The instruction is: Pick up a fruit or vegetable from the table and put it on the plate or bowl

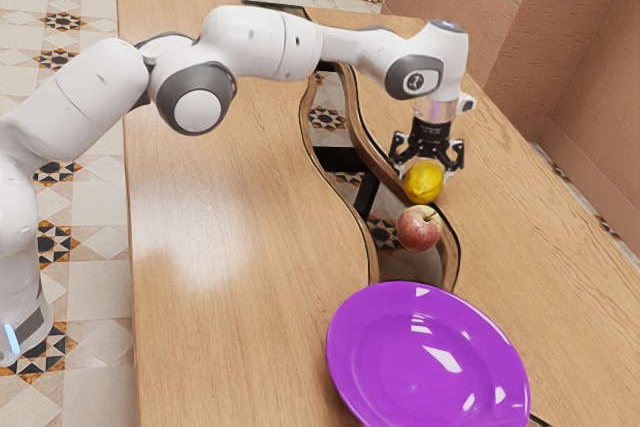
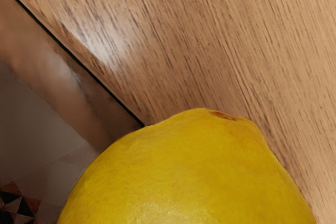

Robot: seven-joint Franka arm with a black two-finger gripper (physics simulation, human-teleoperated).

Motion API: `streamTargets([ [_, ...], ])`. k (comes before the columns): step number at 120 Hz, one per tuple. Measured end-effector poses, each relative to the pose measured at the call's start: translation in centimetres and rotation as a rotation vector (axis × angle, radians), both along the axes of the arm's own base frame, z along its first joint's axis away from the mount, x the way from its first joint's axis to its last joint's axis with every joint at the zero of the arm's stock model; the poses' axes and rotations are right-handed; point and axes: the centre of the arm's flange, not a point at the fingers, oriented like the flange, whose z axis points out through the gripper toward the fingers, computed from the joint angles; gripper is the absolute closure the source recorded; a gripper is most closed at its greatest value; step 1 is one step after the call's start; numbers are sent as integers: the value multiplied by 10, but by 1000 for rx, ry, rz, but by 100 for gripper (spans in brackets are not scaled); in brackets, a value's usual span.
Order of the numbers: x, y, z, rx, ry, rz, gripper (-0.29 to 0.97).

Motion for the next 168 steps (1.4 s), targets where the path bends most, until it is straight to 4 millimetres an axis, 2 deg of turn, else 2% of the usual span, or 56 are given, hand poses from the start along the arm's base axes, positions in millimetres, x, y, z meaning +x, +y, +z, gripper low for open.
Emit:
streamTargets([
  [20,-2,-1,-7,-6,21,-5,0],
  [52,-3,-3,-13,-23,32,-13,21],
  [80,-3,-1,-10,-19,28,-18,26],
  [118,-9,3,35,7,-31,-22,33],
  [124,-12,2,50,13,-50,-22,33],
  [135,-21,2,90,27,-101,-22,33],
  [145,-25,-2,109,30,-128,-28,33],
  [156,-32,-30,139,13,-170,-70,32],
  [168,-33,-78,150,-4,-185,-140,32],
])
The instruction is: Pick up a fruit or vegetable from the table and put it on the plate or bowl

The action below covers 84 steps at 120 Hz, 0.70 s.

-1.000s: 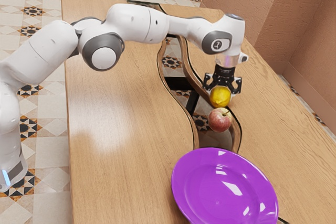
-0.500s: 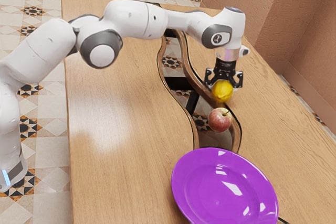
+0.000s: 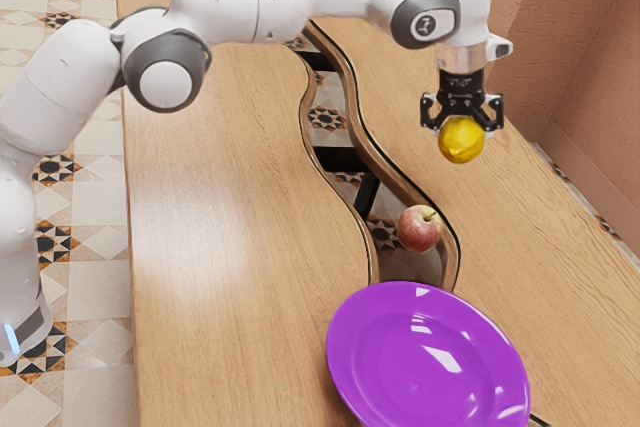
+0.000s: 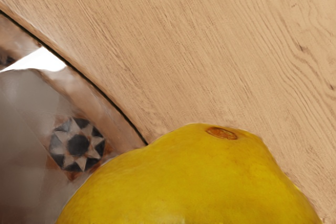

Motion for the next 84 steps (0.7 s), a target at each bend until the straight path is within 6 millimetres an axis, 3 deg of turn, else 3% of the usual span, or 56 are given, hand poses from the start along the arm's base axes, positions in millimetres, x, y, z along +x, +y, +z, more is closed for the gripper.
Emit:
streamTargets([
  [42,-22,-181,4,2,-1,-254,33],
  [61,-46,-261,4,0,0,-371,33],
  [76,-78,-332,10,-5,-9,-476,32],
  [84,-94,-359,14,-7,-14,-518,32],
])
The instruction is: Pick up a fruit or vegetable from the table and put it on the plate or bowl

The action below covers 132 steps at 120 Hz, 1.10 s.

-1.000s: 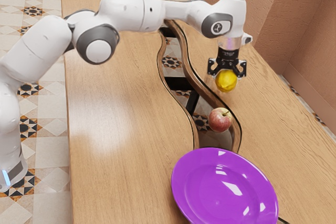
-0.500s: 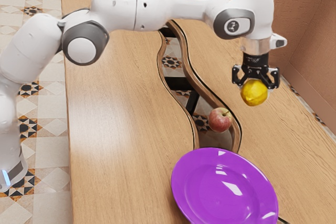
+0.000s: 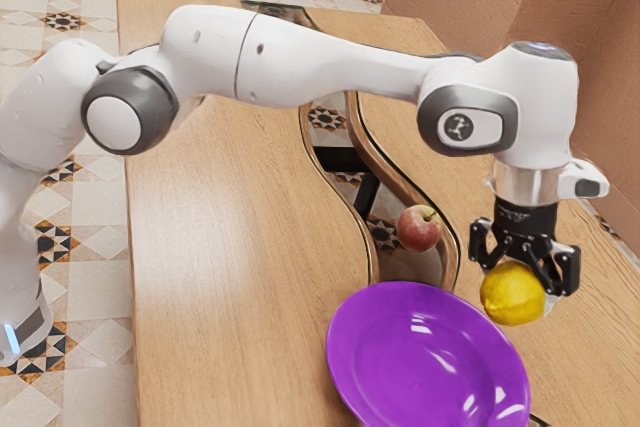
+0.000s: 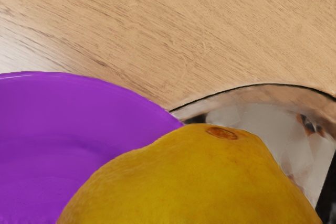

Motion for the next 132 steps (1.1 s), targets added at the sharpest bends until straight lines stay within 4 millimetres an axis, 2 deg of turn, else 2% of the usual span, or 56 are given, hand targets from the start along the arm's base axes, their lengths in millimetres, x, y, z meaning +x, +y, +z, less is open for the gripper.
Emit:
streamTargets([
  [8,-10,-10,7,0,-4,-17,32],
  [26,-18,-11,13,14,13,-26,32],
  [34,-18,-11,8,22,28,-28,31],
  [48,-17,-12,-13,47,70,-32,31],
  [55,-17,-12,-17,52,78,-33,19],
  [64,-17,-11,-18,53,83,-34,11],
  [84,-17,-11,-19,54,87,-38,4],
  [132,-15,-10,-19,53,79,-55,0],
])
